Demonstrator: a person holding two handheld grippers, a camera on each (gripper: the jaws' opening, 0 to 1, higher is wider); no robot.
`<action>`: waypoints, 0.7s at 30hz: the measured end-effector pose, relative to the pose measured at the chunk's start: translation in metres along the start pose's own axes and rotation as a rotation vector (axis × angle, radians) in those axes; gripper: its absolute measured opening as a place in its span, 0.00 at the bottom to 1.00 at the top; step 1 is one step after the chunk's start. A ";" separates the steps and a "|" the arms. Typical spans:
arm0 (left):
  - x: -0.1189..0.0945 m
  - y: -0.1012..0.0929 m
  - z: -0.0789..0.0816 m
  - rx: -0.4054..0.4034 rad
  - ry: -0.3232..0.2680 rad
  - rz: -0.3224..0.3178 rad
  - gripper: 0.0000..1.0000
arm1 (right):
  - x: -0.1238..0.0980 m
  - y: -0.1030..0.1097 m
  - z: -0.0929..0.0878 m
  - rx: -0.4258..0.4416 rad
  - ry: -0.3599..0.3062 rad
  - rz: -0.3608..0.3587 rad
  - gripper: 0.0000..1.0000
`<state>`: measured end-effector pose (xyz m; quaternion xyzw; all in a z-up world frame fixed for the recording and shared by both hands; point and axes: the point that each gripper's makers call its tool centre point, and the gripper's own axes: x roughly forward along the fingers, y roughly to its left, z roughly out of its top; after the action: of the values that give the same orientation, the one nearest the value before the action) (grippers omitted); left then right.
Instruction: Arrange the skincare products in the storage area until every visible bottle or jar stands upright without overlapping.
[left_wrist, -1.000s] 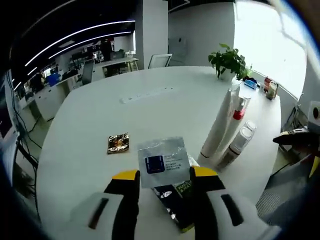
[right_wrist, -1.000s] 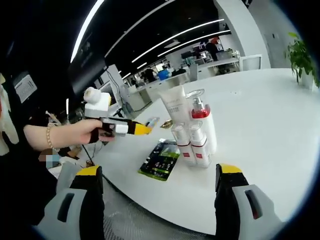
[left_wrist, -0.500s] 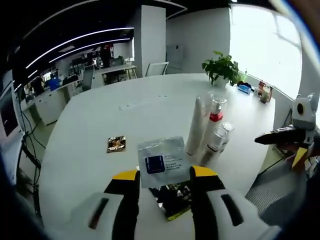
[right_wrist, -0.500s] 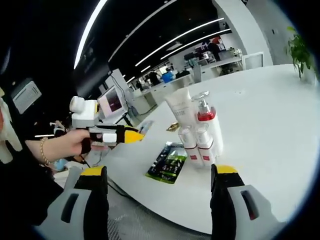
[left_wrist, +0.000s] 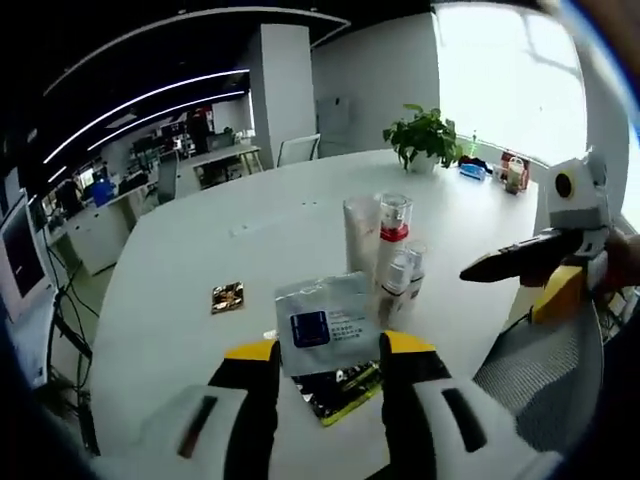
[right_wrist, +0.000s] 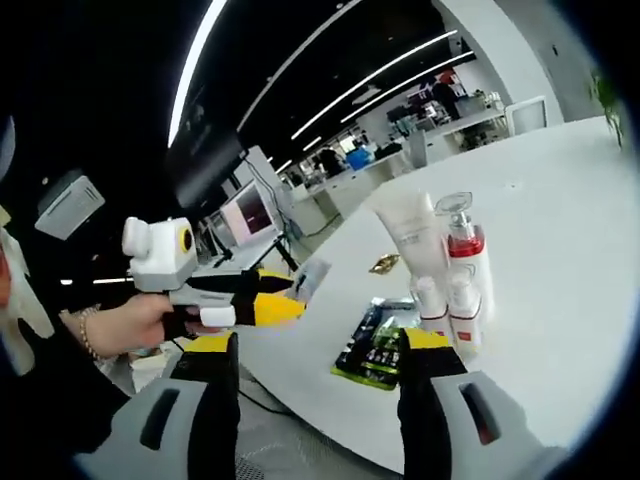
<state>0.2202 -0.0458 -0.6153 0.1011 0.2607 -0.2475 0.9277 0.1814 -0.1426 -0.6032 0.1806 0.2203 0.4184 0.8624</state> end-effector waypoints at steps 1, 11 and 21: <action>-0.002 -0.003 -0.001 0.013 0.000 -0.010 0.39 | 0.002 0.002 0.002 0.004 -0.003 0.015 0.58; -0.010 -0.024 -0.004 0.072 -0.005 -0.061 0.39 | 0.019 0.003 0.013 0.041 -0.022 0.033 0.42; -0.013 -0.033 0.002 0.169 -0.034 -0.100 0.39 | 0.035 0.000 0.013 0.127 -0.020 0.007 0.23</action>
<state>0.1944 -0.0695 -0.6086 0.1619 0.2279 -0.3165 0.9065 0.2076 -0.1158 -0.6007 0.2397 0.2372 0.4047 0.8500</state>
